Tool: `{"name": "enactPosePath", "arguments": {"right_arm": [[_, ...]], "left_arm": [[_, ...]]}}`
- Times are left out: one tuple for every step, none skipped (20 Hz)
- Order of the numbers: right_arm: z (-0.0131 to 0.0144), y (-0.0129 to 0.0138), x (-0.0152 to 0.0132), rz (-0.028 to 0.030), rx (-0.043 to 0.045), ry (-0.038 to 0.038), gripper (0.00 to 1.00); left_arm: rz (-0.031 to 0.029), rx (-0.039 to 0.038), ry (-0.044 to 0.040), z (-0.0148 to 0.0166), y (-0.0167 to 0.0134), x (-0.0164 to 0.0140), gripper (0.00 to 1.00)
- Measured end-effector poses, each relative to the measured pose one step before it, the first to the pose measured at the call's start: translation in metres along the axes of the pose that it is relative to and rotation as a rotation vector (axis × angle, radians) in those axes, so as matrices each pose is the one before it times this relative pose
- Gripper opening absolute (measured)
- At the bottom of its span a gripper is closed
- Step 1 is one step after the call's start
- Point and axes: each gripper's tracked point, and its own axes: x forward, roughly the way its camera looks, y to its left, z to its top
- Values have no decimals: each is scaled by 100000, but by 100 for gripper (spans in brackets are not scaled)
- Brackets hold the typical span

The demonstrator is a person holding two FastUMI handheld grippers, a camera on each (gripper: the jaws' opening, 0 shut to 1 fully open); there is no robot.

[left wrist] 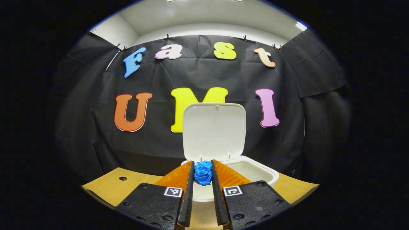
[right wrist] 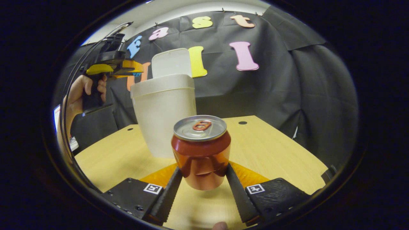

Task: Press the lid of the desktop garbage bin to open it, pick up the crumpled paper on the desktop and throw it into the bin, then pick up the pop can on the desktop and drop it into the bin, and finally close the garbage bin lid.

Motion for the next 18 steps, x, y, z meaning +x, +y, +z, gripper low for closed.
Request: {"name": "enactPosePath", "arguments": {"right_arm": [[64,-118,61,22,222,-229,81],[85,-89,104,-159,234,-227,81],[79,-152,101,-72,271,-236,81],[65,-117,63,-82,269,-72,81],[-109,-21,-102,74,153,94,80],[62,25,88,114,-122,78,80],[-20,-55,36,-100,-319,-102,80],[157,71,16,53,-226,-167,80],[40,135,22,84,-26,-20,81],[69,93,48,110,-133,-154,81],[-64,87,-171,9,-238,-199,80],[54,172,-31,219,-172,-185,80],[79,262,-1,167,-275,-26,80],[166,240,-64,303,-556,-53,80],[304,195,-27,210,-643,-363,80],[424,253,-128,478,-820,-659,80],[468,376,-38,693,-712,-649,80],[651,384,-127,545,-791,-632,80]], "left_arm": [[-1758,-608,703,-211,-548,254,36],[-291,-522,489,-250,-175,153,36],[-295,-418,357,-128,-215,140,38],[718,-375,233,-122,187,-141,40],[161,-252,329,-62,-110,-50,53],[905,-147,-286,117,170,-31,70],[263,-478,-709,280,131,-129,86],[302,-468,-615,111,172,-222,100],[124,-543,-293,-10,96,-177,99],[12,-230,-7,98,92,-294,100],[268,-133,-140,140,179,-296,100],[45,-228,-25,50,248,-365,100],[229,-290,-345,200,369,-377,100],[458,92,-401,56,328,-444,100],[476,-109,-212,24,429,-535,100],[247,-106,85,-51,374,-491,100],[342,-14,148,-33,455,-576,100],[417,16,-167,116,467,-697,100]]}}
